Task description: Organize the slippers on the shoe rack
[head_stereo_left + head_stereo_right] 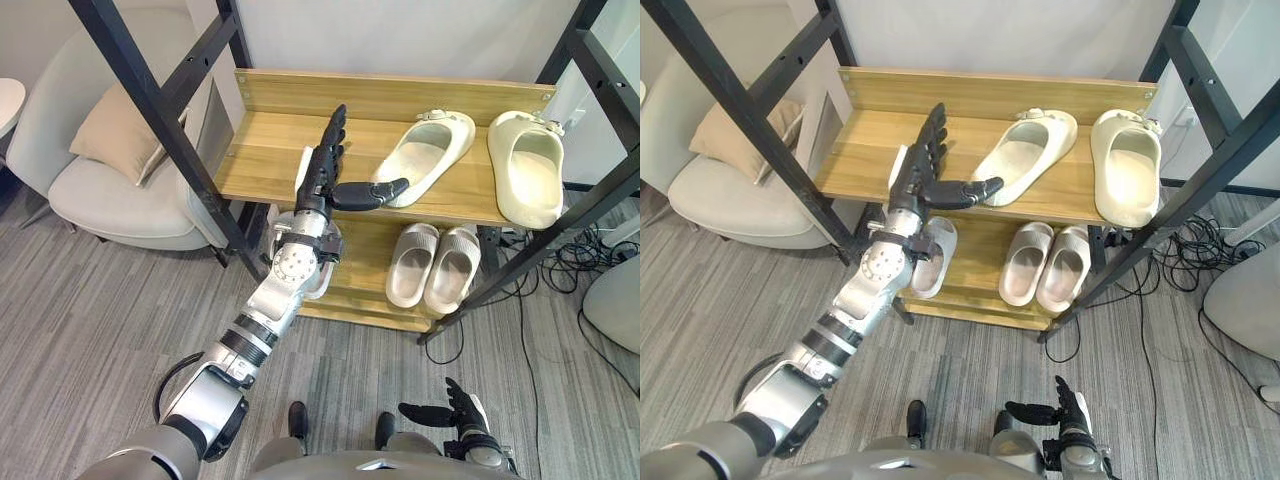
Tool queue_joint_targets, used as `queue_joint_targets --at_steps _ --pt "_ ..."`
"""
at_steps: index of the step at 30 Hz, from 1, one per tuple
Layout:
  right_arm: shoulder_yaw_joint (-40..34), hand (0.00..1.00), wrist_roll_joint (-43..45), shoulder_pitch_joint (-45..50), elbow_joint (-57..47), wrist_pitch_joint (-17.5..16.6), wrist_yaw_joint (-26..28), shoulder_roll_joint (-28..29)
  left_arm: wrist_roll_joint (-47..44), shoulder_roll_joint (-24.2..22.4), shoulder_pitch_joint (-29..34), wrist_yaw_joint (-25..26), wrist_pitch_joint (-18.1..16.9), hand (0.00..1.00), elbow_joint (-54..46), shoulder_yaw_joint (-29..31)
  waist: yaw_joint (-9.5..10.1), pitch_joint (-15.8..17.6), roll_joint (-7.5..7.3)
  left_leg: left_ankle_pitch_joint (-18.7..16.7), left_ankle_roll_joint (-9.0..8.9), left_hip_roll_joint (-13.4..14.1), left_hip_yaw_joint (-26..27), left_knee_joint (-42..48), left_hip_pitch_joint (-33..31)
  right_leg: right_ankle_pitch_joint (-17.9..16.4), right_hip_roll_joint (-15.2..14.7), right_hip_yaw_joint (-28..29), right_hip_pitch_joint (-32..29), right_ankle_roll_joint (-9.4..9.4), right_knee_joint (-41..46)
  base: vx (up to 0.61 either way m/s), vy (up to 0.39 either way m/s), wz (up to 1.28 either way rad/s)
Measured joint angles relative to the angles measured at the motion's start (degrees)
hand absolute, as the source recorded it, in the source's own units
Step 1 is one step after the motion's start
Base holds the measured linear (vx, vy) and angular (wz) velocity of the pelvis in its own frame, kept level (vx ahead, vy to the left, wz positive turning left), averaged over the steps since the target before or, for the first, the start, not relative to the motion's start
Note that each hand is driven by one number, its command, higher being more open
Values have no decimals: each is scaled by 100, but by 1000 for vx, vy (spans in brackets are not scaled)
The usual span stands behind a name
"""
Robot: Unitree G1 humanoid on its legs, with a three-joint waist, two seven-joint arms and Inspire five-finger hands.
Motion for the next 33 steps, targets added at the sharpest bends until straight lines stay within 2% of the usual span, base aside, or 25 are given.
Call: queue_joint_targets --at_steps 12,33 --pt "2 100 0 -108 -2 -1 -16 34 -3 -347 -2 -6 -23 100 2 -627 29 6 -19 -11 -13 -1 28 -2 51 43 4 19 67 12 -71 0 0 0" --pt "-6 100 3 -133 -24 -2 -101 98 -21 -770 -164 -3 -28 100 202 -1251 26 71 -163 -85 -25 23 302 0 175 66 5 293 50 21 -75 -4 12 -6"
